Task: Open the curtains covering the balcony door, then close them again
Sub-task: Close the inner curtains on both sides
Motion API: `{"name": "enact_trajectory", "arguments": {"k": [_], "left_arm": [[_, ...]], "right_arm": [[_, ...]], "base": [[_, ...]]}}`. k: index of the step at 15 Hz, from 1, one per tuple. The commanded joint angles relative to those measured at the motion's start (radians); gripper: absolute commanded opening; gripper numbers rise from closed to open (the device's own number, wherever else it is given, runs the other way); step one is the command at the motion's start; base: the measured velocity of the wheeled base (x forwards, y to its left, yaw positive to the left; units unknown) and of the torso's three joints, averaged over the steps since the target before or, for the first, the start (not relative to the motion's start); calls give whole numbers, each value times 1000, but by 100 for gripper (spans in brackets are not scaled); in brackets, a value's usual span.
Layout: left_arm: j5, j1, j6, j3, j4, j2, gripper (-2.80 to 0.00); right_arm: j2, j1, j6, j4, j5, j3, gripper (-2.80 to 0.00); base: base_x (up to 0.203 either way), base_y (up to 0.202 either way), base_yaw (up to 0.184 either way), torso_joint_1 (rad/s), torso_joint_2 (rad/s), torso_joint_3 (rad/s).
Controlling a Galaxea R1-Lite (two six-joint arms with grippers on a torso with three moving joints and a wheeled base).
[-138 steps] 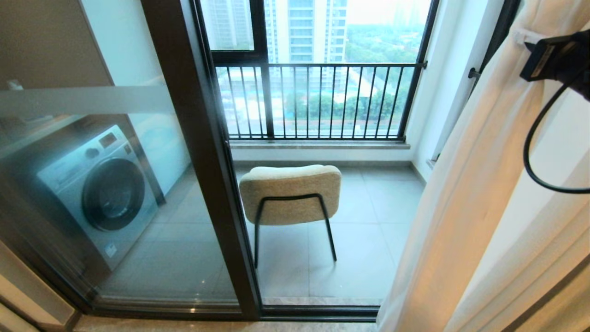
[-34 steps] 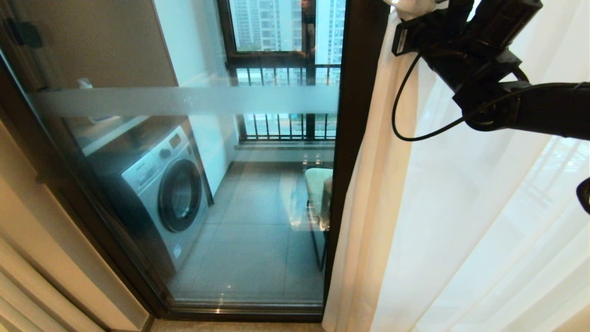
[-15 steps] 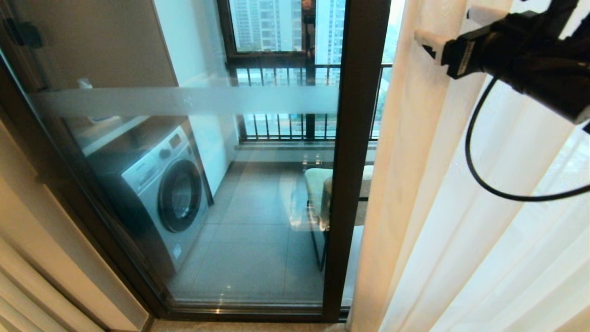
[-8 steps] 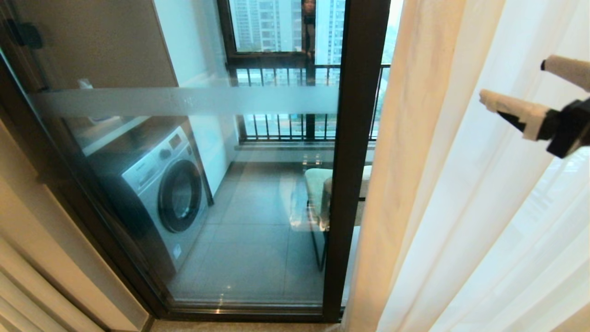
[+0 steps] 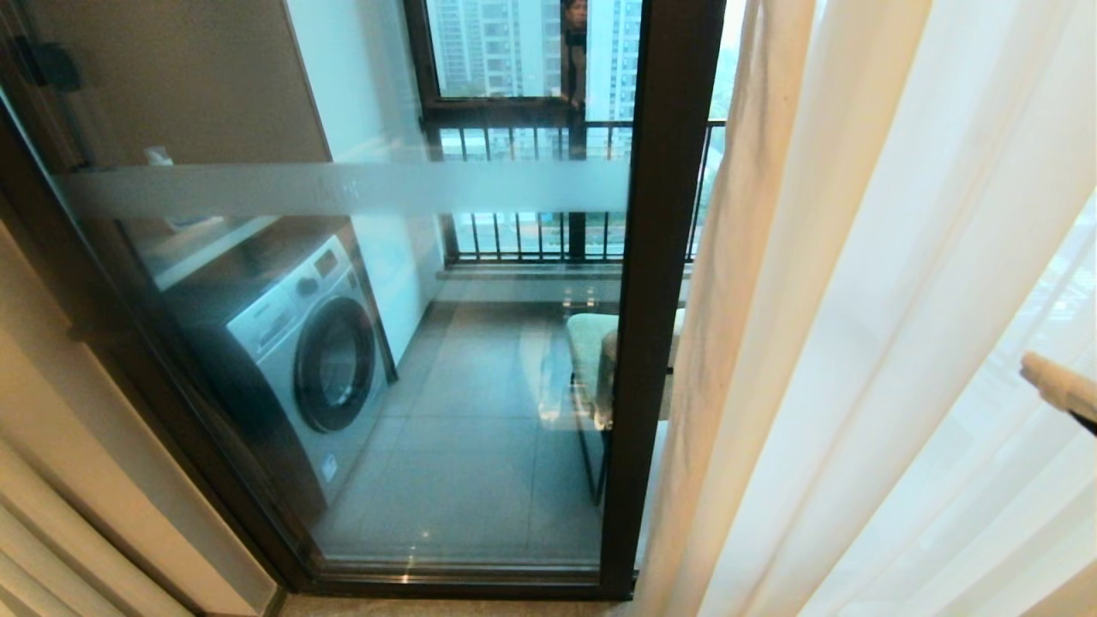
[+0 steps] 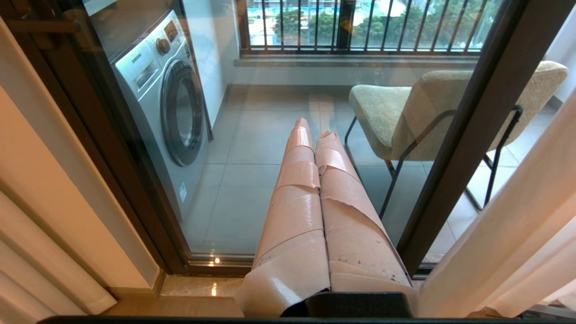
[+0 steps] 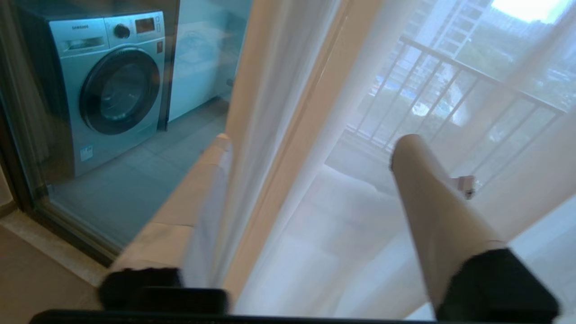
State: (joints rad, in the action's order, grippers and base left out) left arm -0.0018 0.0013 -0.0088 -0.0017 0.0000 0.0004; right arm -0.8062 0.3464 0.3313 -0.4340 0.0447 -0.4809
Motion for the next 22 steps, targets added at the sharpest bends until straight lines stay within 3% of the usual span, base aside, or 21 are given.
{"name": "enact_trajectory", "arguments": {"k": [1, 4, 6, 13, 17, 22], "left_arm": [[0, 0, 0, 0, 0, 0, -280], [0, 0, 0, 0, 0, 0, -280], [0, 0, 0, 0, 0, 0, -280], [0, 0, 0, 0, 0, 0, -280], [0, 0, 1, 0, 0, 0, -280], [0, 0, 1, 0, 0, 0, -280]], "right_arm": [[117, -1, 2, 2, 0, 99, -280], [179, -23, -2, -4, -2, 207, -280], [206, -83, -11, -7, 3, 273, -280], [380, -245, -129, 9, 1, 473, -280], [514, -362, -192, 185, 10, 481, -280], [708, -355, -228, 325, 15, 481, -280]], "base": [[0, 0, 0, 0, 0, 0], [0, 0, 0, 0, 0, 0], [0, 0, 0, 0, 0, 0], [0, 0, 0, 0, 0, 0], [0, 0, 0, 0, 0, 0], [0, 0, 0, 0, 0, 0]]}}
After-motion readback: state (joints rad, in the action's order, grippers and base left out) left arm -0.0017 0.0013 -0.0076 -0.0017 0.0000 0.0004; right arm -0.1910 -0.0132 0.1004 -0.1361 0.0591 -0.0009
